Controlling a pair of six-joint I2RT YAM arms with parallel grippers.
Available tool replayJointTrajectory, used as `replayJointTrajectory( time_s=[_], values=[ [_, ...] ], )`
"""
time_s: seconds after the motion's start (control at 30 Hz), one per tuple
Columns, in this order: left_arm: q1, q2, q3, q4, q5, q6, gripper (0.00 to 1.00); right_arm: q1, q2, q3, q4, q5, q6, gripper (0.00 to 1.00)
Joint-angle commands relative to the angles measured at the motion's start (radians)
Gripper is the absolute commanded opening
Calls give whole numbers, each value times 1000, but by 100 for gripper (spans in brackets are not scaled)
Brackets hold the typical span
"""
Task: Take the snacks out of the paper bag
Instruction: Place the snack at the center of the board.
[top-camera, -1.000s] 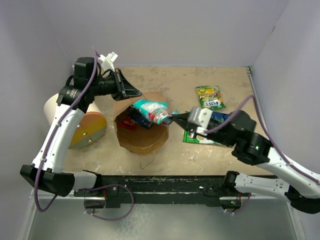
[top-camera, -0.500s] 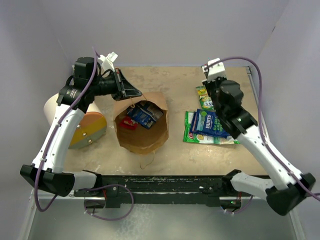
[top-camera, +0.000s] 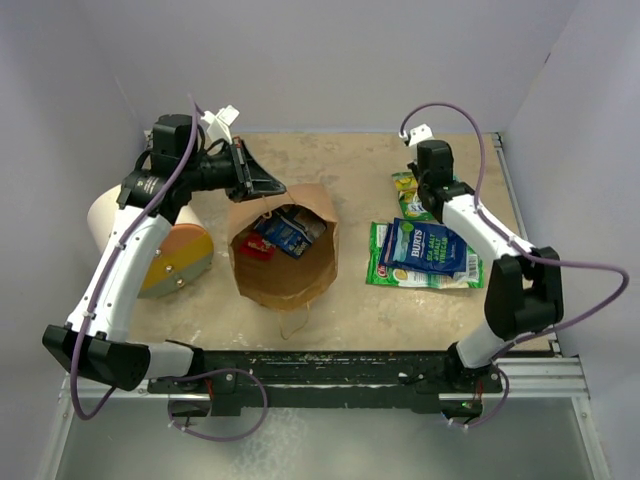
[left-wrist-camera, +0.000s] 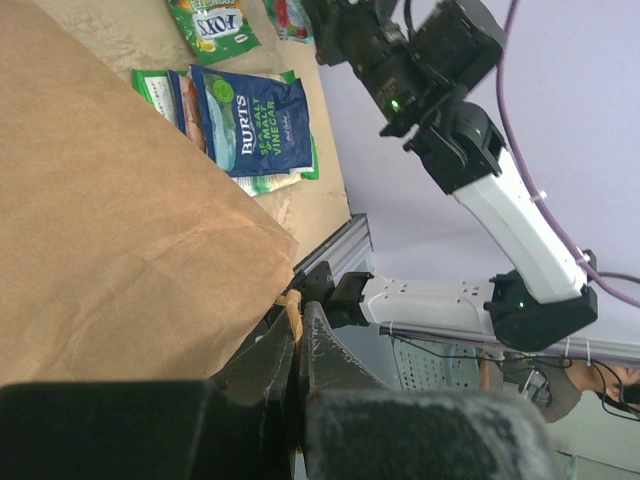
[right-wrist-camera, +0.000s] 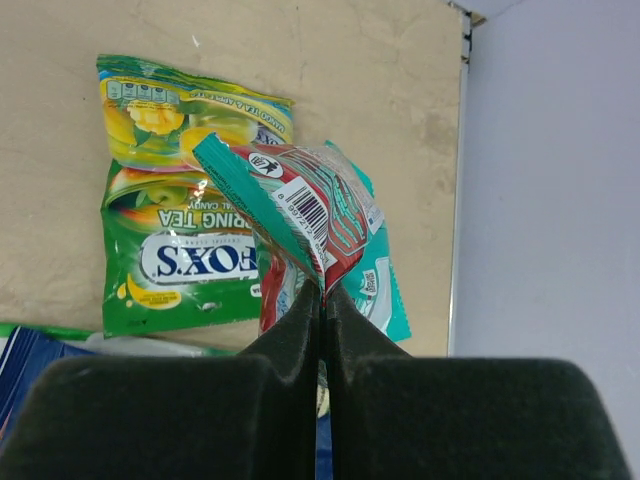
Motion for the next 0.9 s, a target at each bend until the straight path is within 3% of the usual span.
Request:
replayJointTrajectory(
  time_s=[0.0,0.27,0.43,0.63,0.87],
  values=[
    [8,0,0,57,34,-8,0,-12,61,108,42,-6,27,0],
    [8,1,8,51,34,6,0,-10,256,204,-69,-28,199,0],
    [8,-14,9,40,17,10,0,-9,246,88,1,-76,294,2],
    [8,-35,-19,52,15,-11,0,-9,232,40,18,-226,295,37],
    [8,-38,9,13,20,20,0,-9,17,-26,38,-321,363,77]
  ],
)
